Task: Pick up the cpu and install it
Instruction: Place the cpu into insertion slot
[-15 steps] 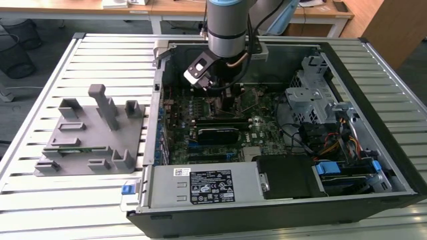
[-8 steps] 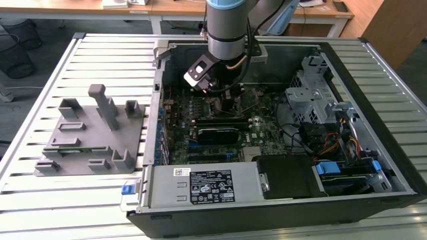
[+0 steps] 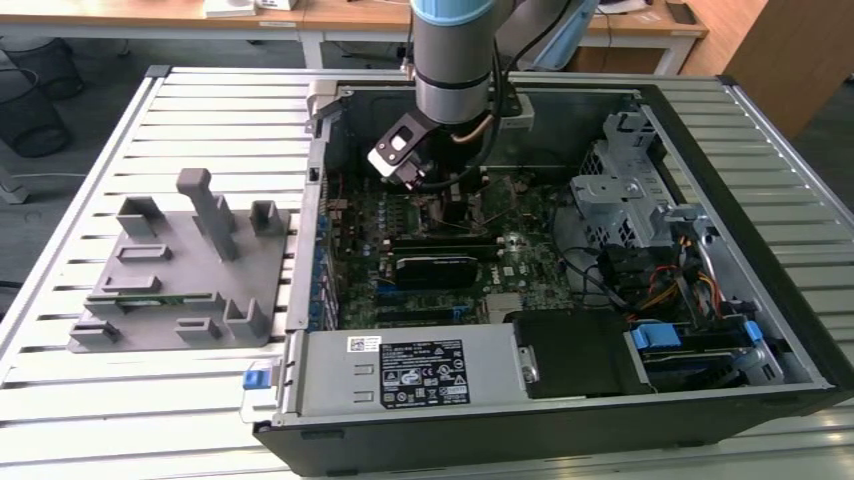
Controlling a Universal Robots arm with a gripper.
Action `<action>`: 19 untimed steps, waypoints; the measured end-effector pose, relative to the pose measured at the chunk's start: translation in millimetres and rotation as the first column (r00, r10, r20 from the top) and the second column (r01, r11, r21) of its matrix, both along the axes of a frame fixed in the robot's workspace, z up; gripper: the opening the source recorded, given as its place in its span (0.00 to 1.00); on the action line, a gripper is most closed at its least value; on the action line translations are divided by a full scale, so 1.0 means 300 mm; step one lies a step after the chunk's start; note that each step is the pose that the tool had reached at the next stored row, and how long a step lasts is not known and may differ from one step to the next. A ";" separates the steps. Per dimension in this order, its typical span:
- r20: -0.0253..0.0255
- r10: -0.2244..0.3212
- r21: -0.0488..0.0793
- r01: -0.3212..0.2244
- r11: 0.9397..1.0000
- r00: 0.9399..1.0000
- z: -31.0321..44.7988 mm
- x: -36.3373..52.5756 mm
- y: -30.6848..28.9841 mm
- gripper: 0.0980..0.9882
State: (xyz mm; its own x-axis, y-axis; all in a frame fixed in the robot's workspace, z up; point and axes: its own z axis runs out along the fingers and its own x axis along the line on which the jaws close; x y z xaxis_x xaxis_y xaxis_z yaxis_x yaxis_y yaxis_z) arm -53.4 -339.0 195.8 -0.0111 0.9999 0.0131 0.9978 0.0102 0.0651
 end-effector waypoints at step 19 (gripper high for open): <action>0.000 0.000 0.001 0.000 1.000 1.000 -0.008 0.000 0.002 0.58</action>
